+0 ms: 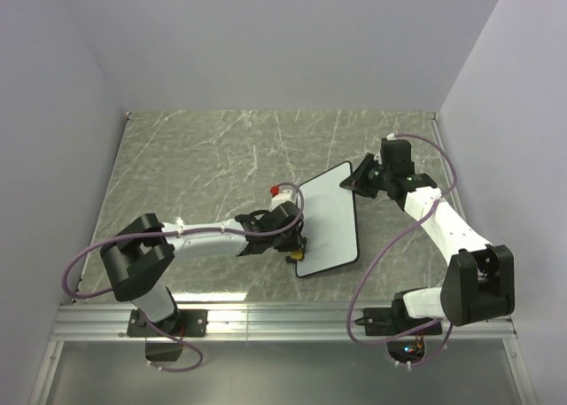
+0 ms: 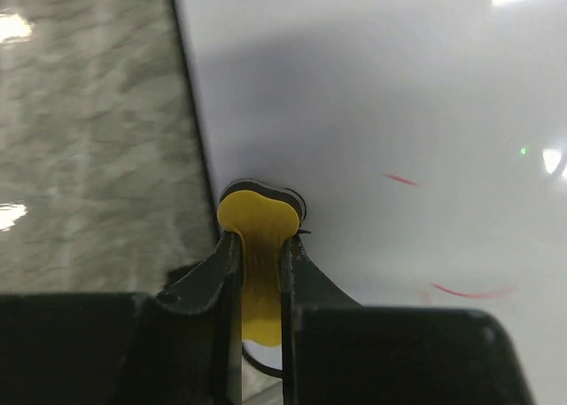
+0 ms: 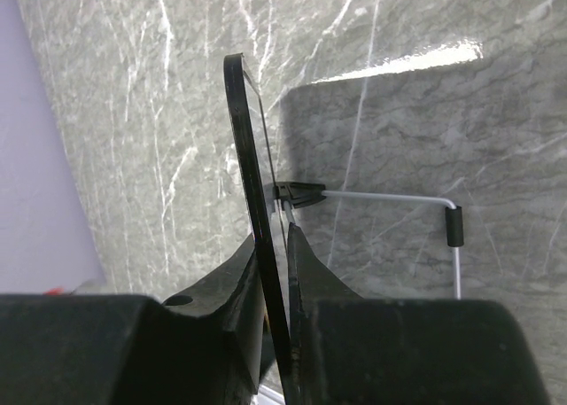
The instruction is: Erase the whiteboard
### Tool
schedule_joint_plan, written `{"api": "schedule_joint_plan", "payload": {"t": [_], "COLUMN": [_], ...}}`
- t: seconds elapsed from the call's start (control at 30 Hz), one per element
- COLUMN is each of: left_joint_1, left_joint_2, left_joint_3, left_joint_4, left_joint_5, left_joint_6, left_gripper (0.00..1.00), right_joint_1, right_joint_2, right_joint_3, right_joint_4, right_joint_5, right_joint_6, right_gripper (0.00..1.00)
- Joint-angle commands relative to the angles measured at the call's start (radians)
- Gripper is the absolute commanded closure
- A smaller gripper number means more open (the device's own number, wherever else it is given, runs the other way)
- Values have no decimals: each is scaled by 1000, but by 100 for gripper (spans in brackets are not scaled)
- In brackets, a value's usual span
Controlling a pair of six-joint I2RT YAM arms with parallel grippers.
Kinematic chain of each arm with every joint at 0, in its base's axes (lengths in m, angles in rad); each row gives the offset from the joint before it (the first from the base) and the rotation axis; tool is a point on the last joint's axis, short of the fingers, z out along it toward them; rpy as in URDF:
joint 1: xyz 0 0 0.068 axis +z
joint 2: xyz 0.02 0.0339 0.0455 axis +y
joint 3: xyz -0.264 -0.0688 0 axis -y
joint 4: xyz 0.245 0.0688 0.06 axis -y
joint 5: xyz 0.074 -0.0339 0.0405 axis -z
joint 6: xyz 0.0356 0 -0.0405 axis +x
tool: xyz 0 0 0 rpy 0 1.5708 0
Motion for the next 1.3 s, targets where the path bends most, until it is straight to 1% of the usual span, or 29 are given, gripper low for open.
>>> {"api": "schedule_joint_plan", "payload": {"t": [0.0,0.03,0.13,0.27,0.33,0.5,0.63,0.9,1.07,1.17,1.27], "left_joint_1": [-43,-35,-32,-35,-51,-109,-135,-135,-120,-97,-84], "left_joint_2": [205,206,214,199,158,85,53,27,10,-8,-47], "left_joint_3": [-151,-163,-168,-113,-85,73,160,233,253,248,233], "left_joint_4": [5,29,37,0,-30,-171,-205,-219,-227,-209,-144], "left_joint_5": [293,293,293,289,279,247,241,207,154,154,161], "left_joint_6": [6,11,28,36,36,42,29,51,62,59,57], "left_gripper": [100,100,100,100,100,100,100,100,100,100,100], "right_joint_1": [26,26,24,24,24,24,24,23,23,24,23], "right_joint_2": [10,9,7,15,21,47,73,81,72,64,58], "right_joint_3": [5,8,11,14,20,40,34,2,-26,-41,-47], "right_joint_4": [72,70,64,67,66,75,112,146,155,165,162], "right_joint_5": [13,15,15,15,21,32,21,15,15,12,13], "right_joint_6": [171,169,165,174,174,195,241,272,275,280,274], "right_gripper": [100,100,100,100,100,100,100,100,100,100,100]}}
